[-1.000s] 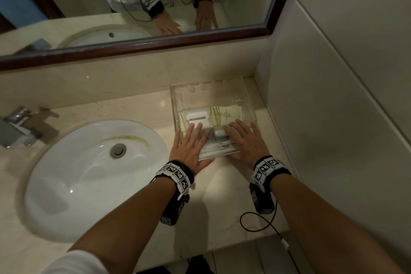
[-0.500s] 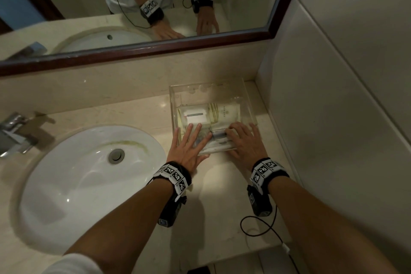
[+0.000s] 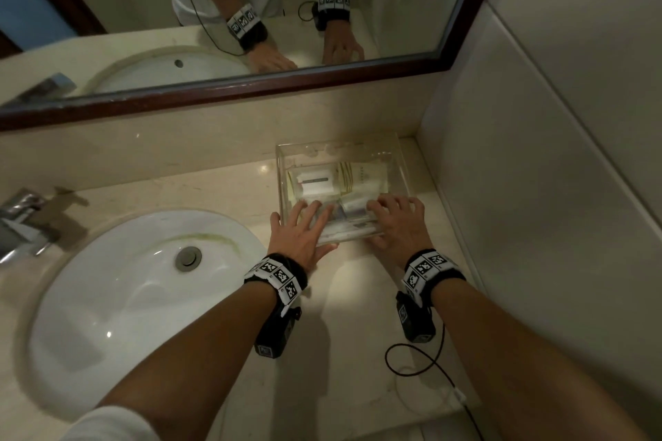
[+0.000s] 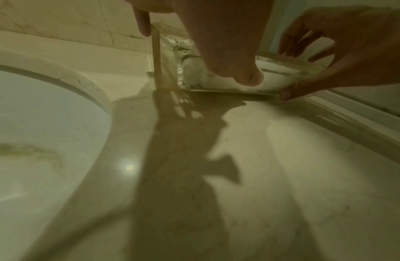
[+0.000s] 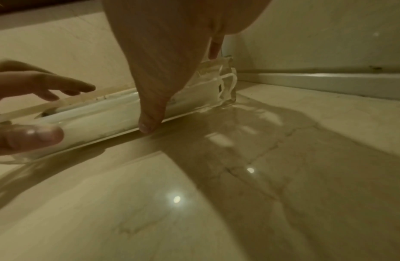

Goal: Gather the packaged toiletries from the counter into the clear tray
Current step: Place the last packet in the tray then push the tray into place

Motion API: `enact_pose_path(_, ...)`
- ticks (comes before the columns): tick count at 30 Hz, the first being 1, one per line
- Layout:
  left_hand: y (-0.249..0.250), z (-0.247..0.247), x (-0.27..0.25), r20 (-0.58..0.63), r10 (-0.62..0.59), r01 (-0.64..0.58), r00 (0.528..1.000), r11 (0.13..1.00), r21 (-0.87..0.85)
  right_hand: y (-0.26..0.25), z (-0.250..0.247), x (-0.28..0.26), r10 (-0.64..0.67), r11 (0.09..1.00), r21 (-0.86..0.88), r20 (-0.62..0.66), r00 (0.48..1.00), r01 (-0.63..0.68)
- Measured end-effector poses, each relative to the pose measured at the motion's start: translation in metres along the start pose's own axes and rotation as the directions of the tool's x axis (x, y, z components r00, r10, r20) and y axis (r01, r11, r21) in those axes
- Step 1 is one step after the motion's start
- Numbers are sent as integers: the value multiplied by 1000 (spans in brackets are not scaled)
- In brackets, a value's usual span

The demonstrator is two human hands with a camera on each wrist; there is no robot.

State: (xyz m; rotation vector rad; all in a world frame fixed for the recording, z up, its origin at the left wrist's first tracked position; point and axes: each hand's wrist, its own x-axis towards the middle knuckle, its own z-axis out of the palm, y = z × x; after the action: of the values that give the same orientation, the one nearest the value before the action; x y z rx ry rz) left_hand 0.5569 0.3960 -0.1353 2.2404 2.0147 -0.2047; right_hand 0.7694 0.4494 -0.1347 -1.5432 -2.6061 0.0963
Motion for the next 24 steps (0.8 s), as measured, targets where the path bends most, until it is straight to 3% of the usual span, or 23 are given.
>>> enact_pose_path(9,-5,-9,20,-22,-95,93,995,993,-69,-2,3,25,28,998,-60,1,1000,-28)
enact_pose_path(24,-13,-10,36,0,-114,113,994,987,-117,1,-7,51,-13,996,-88,131,991,24)
